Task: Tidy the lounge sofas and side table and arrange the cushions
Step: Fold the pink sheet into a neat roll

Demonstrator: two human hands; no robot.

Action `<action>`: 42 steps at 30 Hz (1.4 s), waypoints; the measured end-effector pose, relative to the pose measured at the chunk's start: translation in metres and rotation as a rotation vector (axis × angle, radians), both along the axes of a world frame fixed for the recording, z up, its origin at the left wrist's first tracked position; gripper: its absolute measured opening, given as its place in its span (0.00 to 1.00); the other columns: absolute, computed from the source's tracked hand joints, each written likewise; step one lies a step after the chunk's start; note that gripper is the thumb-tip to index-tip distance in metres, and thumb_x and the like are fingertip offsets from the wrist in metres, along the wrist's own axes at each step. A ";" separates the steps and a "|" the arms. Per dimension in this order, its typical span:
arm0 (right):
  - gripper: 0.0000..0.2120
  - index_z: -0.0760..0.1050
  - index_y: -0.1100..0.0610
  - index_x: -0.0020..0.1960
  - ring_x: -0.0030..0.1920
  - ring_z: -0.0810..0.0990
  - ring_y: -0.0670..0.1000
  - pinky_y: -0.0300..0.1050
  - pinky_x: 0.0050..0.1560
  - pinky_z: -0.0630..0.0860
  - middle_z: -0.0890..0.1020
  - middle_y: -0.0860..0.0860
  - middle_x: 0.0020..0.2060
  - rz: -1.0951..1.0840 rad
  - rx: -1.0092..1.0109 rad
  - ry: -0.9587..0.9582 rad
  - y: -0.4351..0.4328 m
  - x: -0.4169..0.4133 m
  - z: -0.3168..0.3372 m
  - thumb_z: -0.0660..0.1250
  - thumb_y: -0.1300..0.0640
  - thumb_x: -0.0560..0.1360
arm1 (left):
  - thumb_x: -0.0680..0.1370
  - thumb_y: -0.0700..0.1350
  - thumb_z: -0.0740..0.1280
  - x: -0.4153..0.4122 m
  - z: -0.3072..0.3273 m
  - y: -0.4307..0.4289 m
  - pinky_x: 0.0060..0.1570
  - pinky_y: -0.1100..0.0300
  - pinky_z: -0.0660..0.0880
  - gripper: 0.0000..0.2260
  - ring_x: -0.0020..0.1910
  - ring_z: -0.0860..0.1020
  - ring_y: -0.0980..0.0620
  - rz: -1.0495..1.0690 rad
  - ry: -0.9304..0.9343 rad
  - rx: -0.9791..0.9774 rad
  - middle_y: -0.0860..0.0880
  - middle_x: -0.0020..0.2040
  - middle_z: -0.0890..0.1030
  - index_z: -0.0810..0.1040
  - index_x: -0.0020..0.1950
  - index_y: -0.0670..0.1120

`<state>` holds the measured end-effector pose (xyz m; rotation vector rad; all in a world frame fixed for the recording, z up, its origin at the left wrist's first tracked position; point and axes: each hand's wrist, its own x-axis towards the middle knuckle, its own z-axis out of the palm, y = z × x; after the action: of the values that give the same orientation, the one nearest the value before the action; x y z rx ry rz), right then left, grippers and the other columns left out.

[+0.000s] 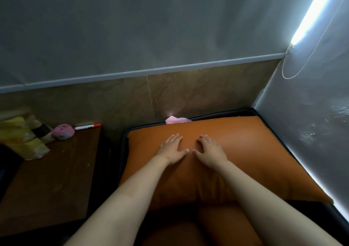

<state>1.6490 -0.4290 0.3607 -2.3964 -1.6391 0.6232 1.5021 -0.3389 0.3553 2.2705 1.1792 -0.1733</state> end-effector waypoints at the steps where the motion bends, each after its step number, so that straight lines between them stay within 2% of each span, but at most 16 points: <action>1: 0.28 0.62 0.54 0.75 0.77 0.54 0.51 0.48 0.75 0.51 0.59 0.51 0.77 0.015 -0.003 -0.002 0.001 -0.004 0.001 0.61 0.44 0.79 | 0.80 0.59 0.59 -0.005 0.002 0.000 0.75 0.51 0.49 0.31 0.79 0.48 0.51 0.016 -0.008 -0.005 0.51 0.80 0.51 0.54 0.79 0.50; 9: 0.29 0.62 0.55 0.75 0.77 0.55 0.52 0.49 0.75 0.54 0.60 0.51 0.77 0.168 -0.004 0.025 0.014 -0.062 0.006 0.62 0.44 0.79 | 0.80 0.59 0.60 -0.065 0.007 -0.007 0.75 0.50 0.52 0.30 0.78 0.52 0.49 0.164 -0.046 -0.007 0.51 0.79 0.54 0.57 0.78 0.48; 15: 0.29 0.62 0.55 0.75 0.77 0.54 0.51 0.48 0.75 0.53 0.59 0.51 0.77 0.267 -0.007 0.030 0.020 -0.110 -0.001 0.62 0.44 0.78 | 0.79 0.59 0.61 -0.126 -0.005 -0.015 0.75 0.50 0.55 0.32 0.77 0.53 0.48 0.297 -0.035 -0.055 0.51 0.79 0.54 0.56 0.78 0.48; 18: 0.29 0.62 0.54 0.75 0.78 0.52 0.50 0.47 0.75 0.51 0.58 0.50 0.77 0.305 0.003 0.035 0.020 -0.132 -0.006 0.63 0.44 0.78 | 0.79 0.59 0.62 -0.154 -0.016 -0.018 0.73 0.48 0.59 0.33 0.76 0.58 0.46 0.380 -0.051 -0.118 0.49 0.78 0.56 0.56 0.78 0.48; 21: 0.31 0.61 0.53 0.75 0.78 0.50 0.49 0.47 0.76 0.47 0.56 0.49 0.78 0.339 0.009 0.023 0.018 -0.149 -0.012 0.65 0.44 0.77 | 0.76 0.61 0.65 -0.177 -0.029 -0.021 0.71 0.47 0.63 0.37 0.74 0.62 0.44 0.448 -0.053 -0.221 0.46 0.77 0.59 0.53 0.78 0.48; 23: 0.33 0.60 0.52 0.76 0.78 0.47 0.49 0.48 0.76 0.44 0.54 0.49 0.78 0.355 0.011 0.010 0.014 -0.158 -0.017 0.66 0.44 0.76 | 0.73 0.62 0.69 -0.191 -0.039 -0.022 0.69 0.45 0.66 0.43 0.71 0.66 0.42 0.496 -0.088 -0.356 0.44 0.75 0.62 0.51 0.79 0.48; 26: 0.35 0.58 0.52 0.76 0.78 0.45 0.48 0.48 0.76 0.41 0.52 0.48 0.79 0.362 0.020 -0.017 0.009 -0.165 -0.023 0.68 0.44 0.74 | 0.67 0.60 0.76 -0.205 -0.051 -0.026 0.66 0.48 0.70 0.50 0.67 0.70 0.43 0.522 -0.149 -0.515 0.44 0.72 0.65 0.48 0.78 0.49; 32: 0.37 0.58 0.50 0.76 0.78 0.44 0.47 0.48 0.76 0.41 0.52 0.47 0.79 0.323 0.047 0.000 0.004 -0.169 -0.027 0.70 0.44 0.73 | 0.59 0.61 0.79 -0.213 -0.074 -0.024 0.67 0.45 0.68 0.61 0.67 0.69 0.42 0.478 -0.113 -0.574 0.44 0.72 0.65 0.41 0.78 0.52; 34: 0.37 0.58 0.50 0.76 0.78 0.44 0.47 0.48 0.76 0.41 0.52 0.47 0.79 0.312 0.048 0.001 0.003 -0.170 -0.028 0.70 0.44 0.73 | 0.60 0.62 0.79 -0.214 -0.077 -0.023 0.66 0.46 0.69 0.59 0.67 0.70 0.42 0.473 -0.084 -0.548 0.44 0.71 0.67 0.44 0.78 0.50; 37: 0.38 0.58 0.50 0.76 0.78 0.44 0.47 0.47 0.76 0.40 0.51 0.46 0.79 0.282 0.071 -0.005 -0.001 -0.172 -0.031 0.71 0.44 0.72 | 0.60 0.66 0.77 -0.217 -0.075 -0.018 0.62 0.48 0.73 0.54 0.64 0.73 0.43 0.443 -0.009 -0.440 0.44 0.68 0.71 0.55 0.75 0.46; 42: 0.37 0.58 0.48 0.76 0.78 0.43 0.46 0.47 0.75 0.39 0.52 0.46 0.78 0.172 0.146 0.036 -0.016 -0.180 -0.036 0.71 0.44 0.72 | 0.61 0.68 0.76 -0.221 -0.068 -0.014 0.54 0.53 0.78 0.40 0.54 0.79 0.46 0.375 0.031 -0.421 0.45 0.59 0.78 0.71 0.64 0.45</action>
<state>1.4693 -0.4446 0.3247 -2.1477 -1.8210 0.5493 1.2808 -0.3528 0.2870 1.6617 1.4093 -0.2811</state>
